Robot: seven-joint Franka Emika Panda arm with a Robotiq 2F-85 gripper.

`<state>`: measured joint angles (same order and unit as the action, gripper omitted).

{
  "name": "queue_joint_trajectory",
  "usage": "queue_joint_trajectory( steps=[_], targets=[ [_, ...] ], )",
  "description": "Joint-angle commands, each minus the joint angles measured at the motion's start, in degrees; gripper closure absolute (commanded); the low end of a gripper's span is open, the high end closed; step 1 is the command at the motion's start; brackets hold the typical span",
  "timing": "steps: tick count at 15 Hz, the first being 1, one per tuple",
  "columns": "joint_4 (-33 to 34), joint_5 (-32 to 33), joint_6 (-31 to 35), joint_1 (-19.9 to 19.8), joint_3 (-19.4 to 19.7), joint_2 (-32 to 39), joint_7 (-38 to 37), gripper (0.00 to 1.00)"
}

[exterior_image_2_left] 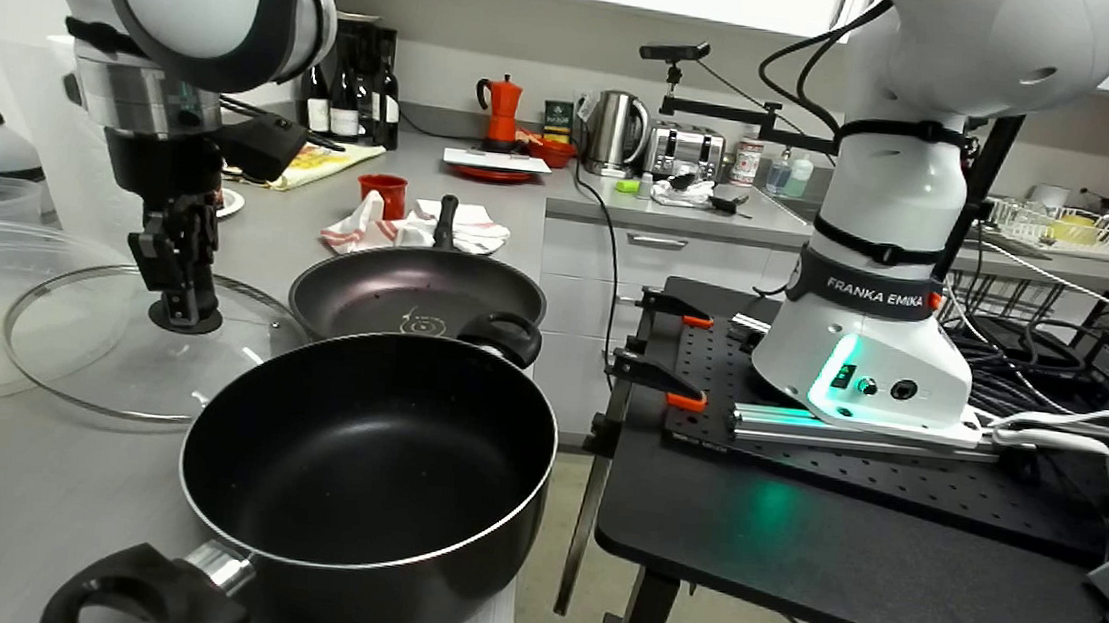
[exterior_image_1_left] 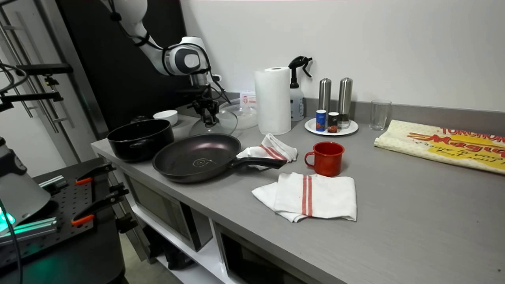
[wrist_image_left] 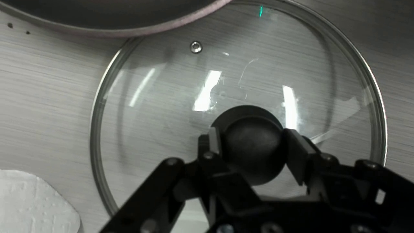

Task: Cover the pot with the clear lid

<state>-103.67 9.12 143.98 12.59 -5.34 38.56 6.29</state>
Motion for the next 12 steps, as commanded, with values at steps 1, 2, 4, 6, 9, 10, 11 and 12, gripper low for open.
queue_joint_trajectory(
  steps=[1,2,4,6,9,10,11,12],
  targets=[
    [-4.6,2.6,3.2,1.1,1.6,-5.3,-2.6,0.75],
    [-5.2,3.1,3.9,1.3,2.0,-6.2,-3.0,0.75],
    [-6.3,4.3,5.3,1.5,2.6,-8.0,-3.7,0.75],
    [-7.0,5.4,7.0,1.6,3.1,-9.8,-4.3,0.75],
    [-7.0,6.7,9.7,1.3,3.2,-11.4,-3.8,0.75],
    [-7.0,7.2,11.0,1.2,3.2,-11.7,-3.5,0.75],
    [-7.1,7.5,12.6,1.1,3.2,-11.9,-3.2,0.75],
    [-7.1,7.8,14.5,0.9,3.1,-11.9,-2.8,0.75]
  ],
)
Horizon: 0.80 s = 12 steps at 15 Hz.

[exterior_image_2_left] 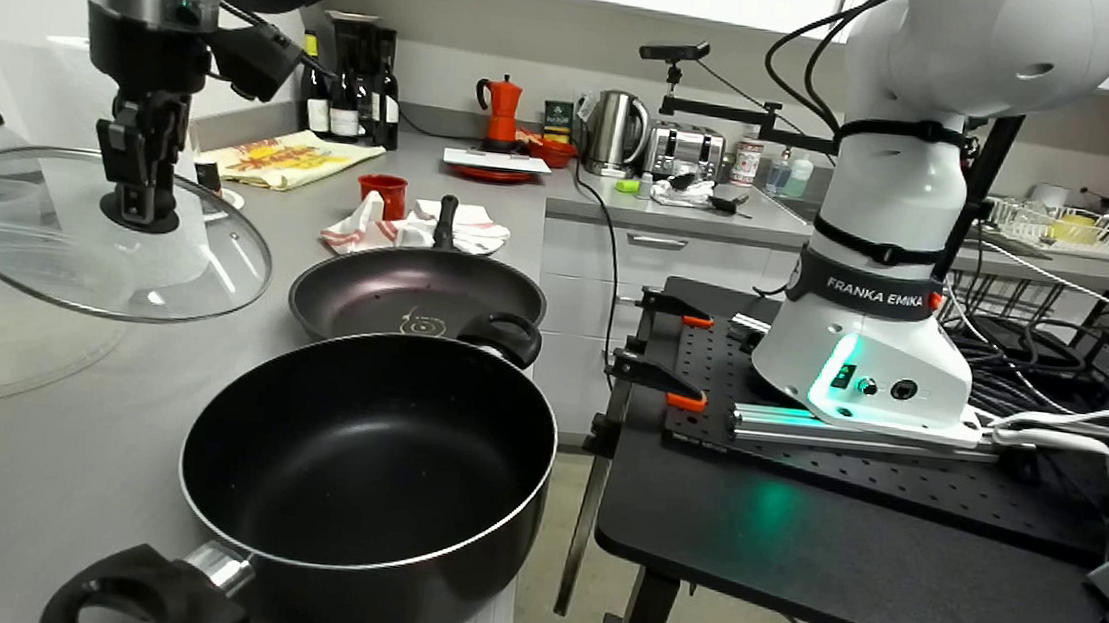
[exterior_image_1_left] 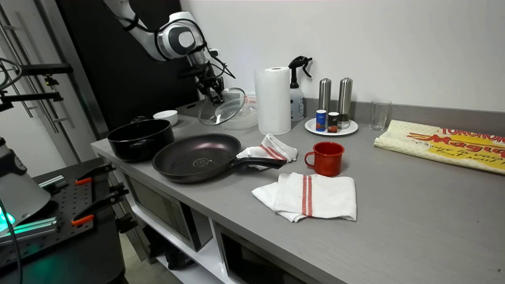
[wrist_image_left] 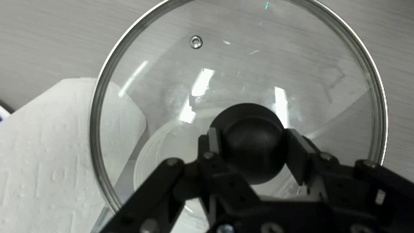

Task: Cover the pot with the clear lid

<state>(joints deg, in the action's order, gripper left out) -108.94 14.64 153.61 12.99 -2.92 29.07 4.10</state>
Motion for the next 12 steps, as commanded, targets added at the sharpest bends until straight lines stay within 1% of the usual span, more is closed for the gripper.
queue_joint_trajectory(
  steps=[1,3,5,7,9,12],
  targets=[
    [-2.1,2.4,6.2,0.3,0.5,-2.7,-0.2,0.75],
    [-3.4,2.7,7.3,0.3,0.4,-3.9,0.4,0.75],
    [-5.5,2.9,5.0,0.5,0.3,-6.1,0.7,0.75],
    [-8.9,3.5,1.7,1.0,0.6,-9.8,0.2,0.75],
    [-12.1,4.2,-2.3,1.0,0.5,-14.3,-0.3,0.75],
    [-13.7,3.8,-12.3,0.1,-1.1,-20.7,0.6,0.75]
  ],
)
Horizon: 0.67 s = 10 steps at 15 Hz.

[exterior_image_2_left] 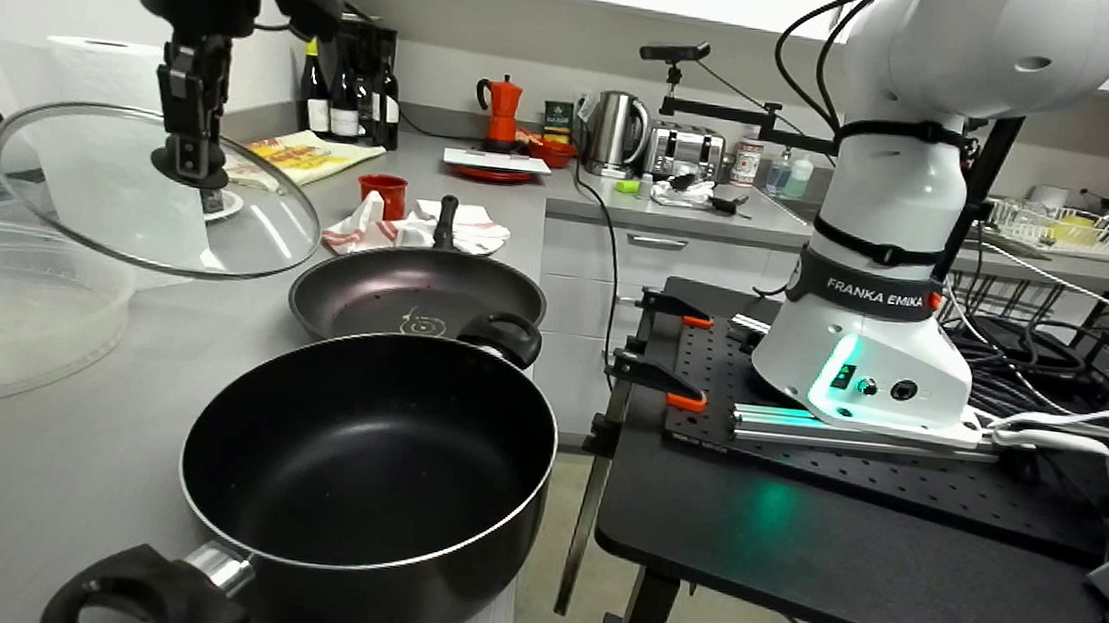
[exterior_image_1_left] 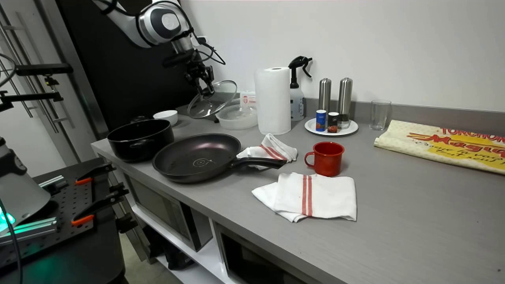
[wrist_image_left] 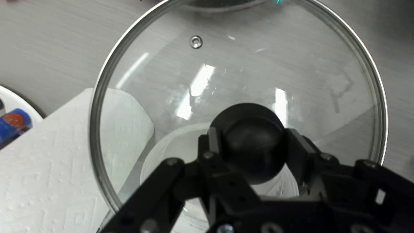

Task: Cover the pot with the clear lid

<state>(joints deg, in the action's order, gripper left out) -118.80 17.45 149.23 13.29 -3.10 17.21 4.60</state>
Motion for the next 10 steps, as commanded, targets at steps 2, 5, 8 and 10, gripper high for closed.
queue_joint_trajectory(
  steps=[2,5,8,10],
  targets=[
    [-3.1,-0.2,-15.4,-0.7,-2.3,-11.5,1.1,0.75],
    [-0.1,-2.8,-26.5,-1.0,-4.4,-12.9,3.6,0.75],
    [2.1,-5.1,-33.0,-0.7,-6.1,-12.2,6.3,0.75],
    [3.2,-6.4,-35.1,-0.4,-7.3,-11.2,7.3,0.75]
  ],
)
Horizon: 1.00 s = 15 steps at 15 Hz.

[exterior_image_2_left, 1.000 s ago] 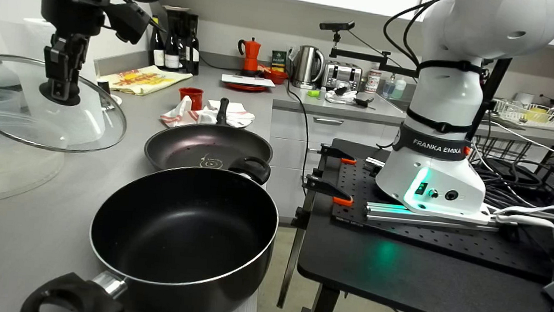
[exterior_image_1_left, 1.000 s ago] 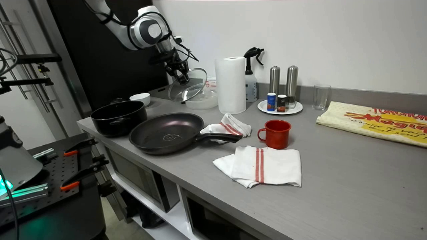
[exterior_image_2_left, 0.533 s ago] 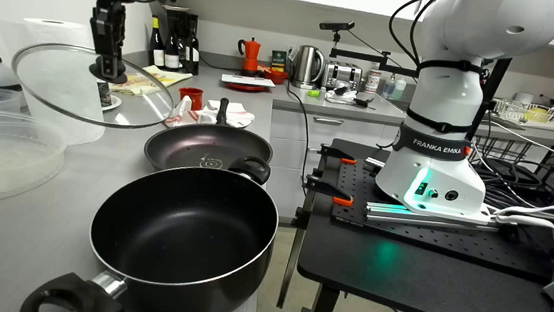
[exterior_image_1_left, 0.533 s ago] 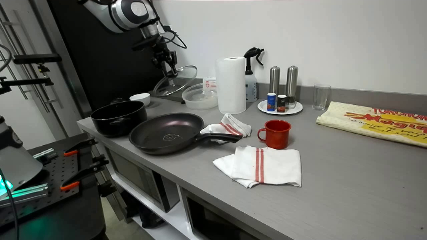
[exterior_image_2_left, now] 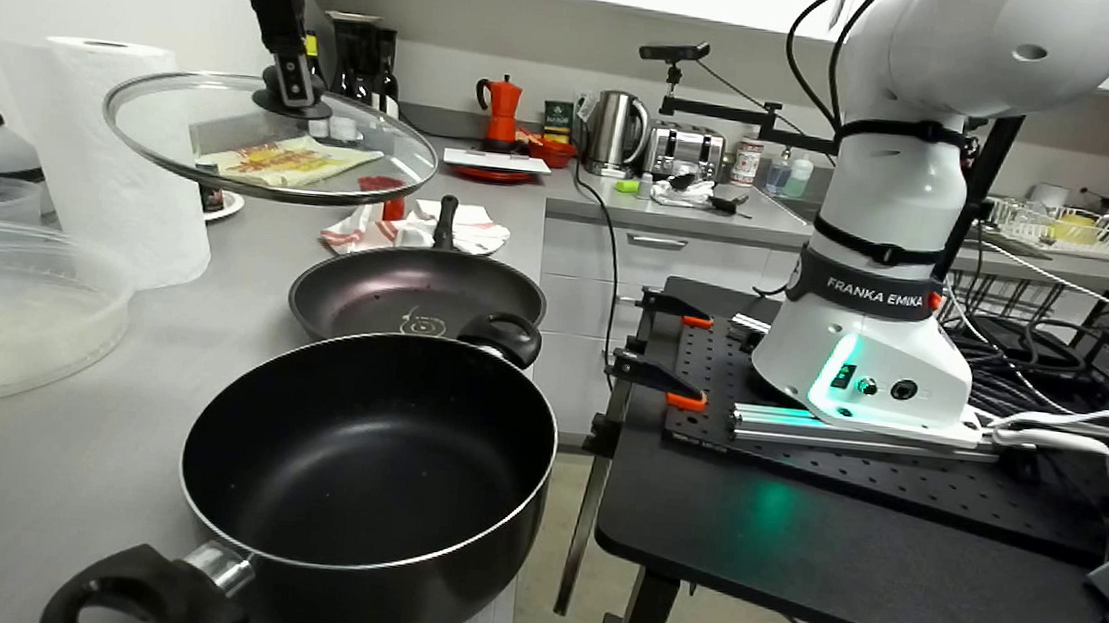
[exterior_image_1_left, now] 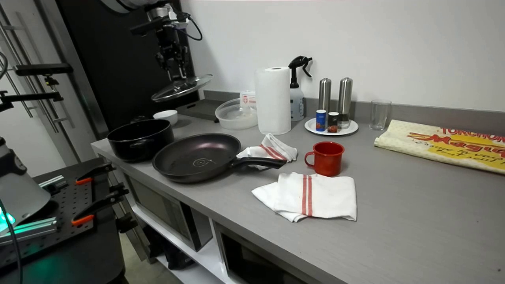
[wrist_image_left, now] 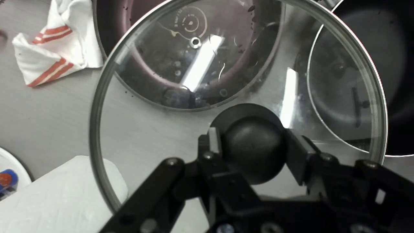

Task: Cover the pot with the clear lid

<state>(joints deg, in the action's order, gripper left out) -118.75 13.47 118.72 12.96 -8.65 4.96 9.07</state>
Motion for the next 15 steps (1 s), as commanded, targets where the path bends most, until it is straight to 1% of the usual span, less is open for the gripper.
queue_joint_trajectory(
  steps=[1,4,8,12,15],
  targets=[
    [3.4,-2.6,-5.1,0.2,-2.3,1.5,2.9,0.75],
    [3.4,-3.6,-4.2,0.8,-4.0,3.1,3.3,0.75],
    [1.9,-3.0,-2.2,1.8,-5.6,4.9,2.4,0.75],
    [-1.2,-2.3,0.4,2.7,-6.4,6.1,1.3,0.75],
    [-4.4,-1.6,3.9,3.4,-6.8,7.0,0.2,0.75]
  ],
)
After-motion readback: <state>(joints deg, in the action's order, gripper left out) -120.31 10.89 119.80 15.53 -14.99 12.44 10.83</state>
